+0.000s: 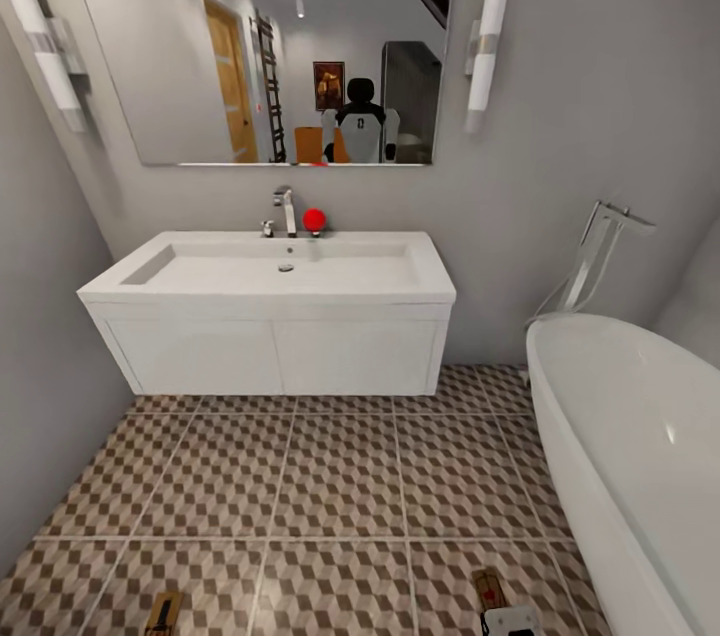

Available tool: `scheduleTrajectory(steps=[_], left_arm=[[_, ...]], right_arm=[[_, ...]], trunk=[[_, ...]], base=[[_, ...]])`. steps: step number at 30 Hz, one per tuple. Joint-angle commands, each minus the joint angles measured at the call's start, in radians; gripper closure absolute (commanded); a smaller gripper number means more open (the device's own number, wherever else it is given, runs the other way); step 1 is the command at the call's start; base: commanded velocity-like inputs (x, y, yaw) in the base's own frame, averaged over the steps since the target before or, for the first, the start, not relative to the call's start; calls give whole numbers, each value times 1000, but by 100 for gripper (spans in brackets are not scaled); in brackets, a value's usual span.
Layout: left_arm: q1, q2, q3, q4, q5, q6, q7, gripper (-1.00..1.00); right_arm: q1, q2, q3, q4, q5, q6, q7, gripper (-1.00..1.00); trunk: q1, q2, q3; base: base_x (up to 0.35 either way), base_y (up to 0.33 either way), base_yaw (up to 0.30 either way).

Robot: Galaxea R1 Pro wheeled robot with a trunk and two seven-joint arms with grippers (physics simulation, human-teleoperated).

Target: Take the four mousetraps from the cabinet in the bathroom and place them on the bathroom floor. Make sure all four end up on the same floor surface, and ensure that at least two of them are either under or directly next to the same bathroom sink.

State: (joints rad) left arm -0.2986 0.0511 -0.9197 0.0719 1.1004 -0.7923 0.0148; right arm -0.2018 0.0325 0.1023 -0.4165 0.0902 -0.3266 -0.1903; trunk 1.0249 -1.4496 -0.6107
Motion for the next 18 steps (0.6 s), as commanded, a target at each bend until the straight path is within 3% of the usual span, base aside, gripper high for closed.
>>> scheduleTrajectory(steps=[1, 5, 8, 11, 14, 16, 17, 18], left_arm=[[-1, 0, -8, 2, 0, -2, 6, 100], [-1, 0, -8, 1, -3, -2, 4, 100], [0, -1, -7, -3, -3, 41, 9, 100], [0, 9, -5, -18, -5, 229, 9, 100], [-3, 27, -4, -51, -6, 359, 10, 100], [-6, 55, -4, -101, -6, 430, 12, 100], [-12, 83, -4, -173, -7, 468, 39, 100], [-15, 90, -4, -195, -7, 480, 53, 100]], right_arm=[[-1, 0, 3, 1, 8, 0, -8, 100], [-1, -1, 3, 1, 8, 0, -7, 100], [-1, 1, 3, 0, 7, 0, -1, 100], [-1, 20, 3, -13, 9, 7, -4, 100], [-5, 39, 3, -48, 12, 28, -7, 100], [-21, 47, 3, -111, 16, 107, -12, 100], [-53, 51, 3, -163, 21, 225, -15, 100], [-63, 51, 3, -171, 22, 249, -15, 100]], trunk=[[0, 0, -1], [0, 0, -1], [0, 0, -1], [0, 0, -1], [0, 0, -1], [0, 0, -1], [0, 0, -1], [0, 0, -1]], base=[[57, 0, 0], [22, 0, 0], [3, 0, 0], [0, 0, 0], [0, 0, 0], [0, 0, 0], [0, 0, 0], [0, 0, 0]])
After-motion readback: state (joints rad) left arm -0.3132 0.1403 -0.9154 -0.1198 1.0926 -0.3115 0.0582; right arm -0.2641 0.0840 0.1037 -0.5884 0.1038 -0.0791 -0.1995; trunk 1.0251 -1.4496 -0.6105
